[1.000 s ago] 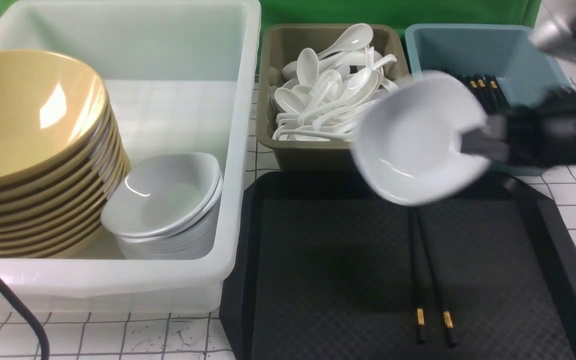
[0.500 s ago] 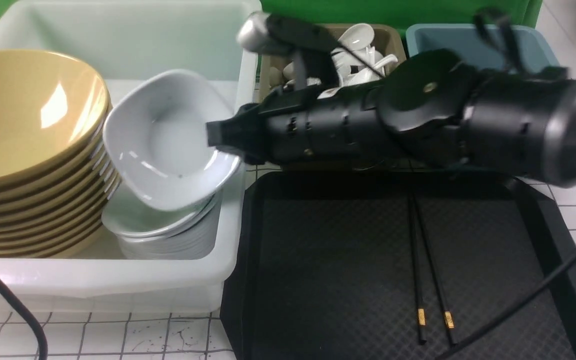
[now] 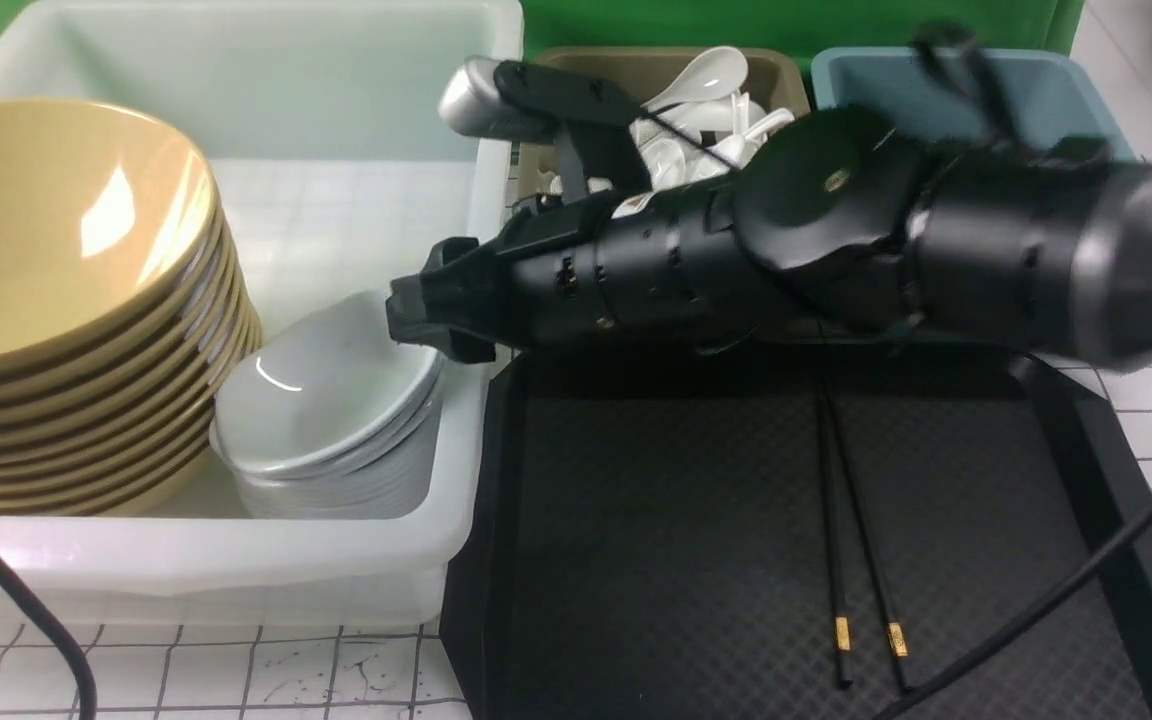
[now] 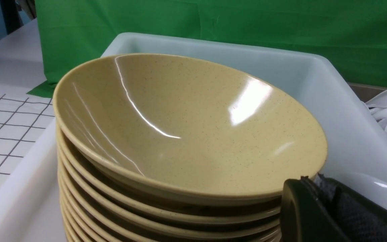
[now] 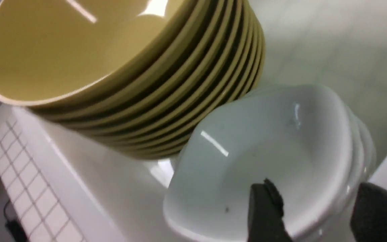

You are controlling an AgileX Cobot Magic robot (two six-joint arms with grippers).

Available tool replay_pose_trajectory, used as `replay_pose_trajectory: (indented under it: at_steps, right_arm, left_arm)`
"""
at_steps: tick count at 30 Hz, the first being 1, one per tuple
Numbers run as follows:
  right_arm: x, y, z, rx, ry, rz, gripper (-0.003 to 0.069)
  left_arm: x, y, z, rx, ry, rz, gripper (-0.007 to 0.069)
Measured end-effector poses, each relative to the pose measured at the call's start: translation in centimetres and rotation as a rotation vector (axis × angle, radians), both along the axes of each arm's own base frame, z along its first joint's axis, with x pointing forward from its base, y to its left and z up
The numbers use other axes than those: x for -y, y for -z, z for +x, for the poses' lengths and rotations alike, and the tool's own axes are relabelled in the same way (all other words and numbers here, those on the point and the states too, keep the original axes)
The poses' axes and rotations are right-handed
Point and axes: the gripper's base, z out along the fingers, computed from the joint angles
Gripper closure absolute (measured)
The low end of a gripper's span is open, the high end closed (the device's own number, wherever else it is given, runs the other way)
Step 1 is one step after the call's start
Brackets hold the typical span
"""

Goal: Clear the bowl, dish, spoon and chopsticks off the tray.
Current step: Use the right arm to grab a chopstick

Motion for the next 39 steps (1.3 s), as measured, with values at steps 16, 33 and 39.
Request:
replay_pose_trajectory:
  at_steps: [16,33,39]
  right_arm:
    - [16.1,10.3,-5.1,-0.436,0.159,-0.738,0.0327]
    - [16.0,13.7,-3.8,-0.375,0.17,-0.767,0.0559]
    - [17.1,10.7,-5.1,-0.312,0.155,-0.804,0.0576]
  left_arm:
    - [0.0,0.0,0.0,-0.003,0.001,-0.001,0.0636]
    - [0.0,0.0,0.0,-0.004,0.001,-0.001,0.0636]
    - [0.0,0.0,0.0,-0.004,0.001,-0.001,0.0636]
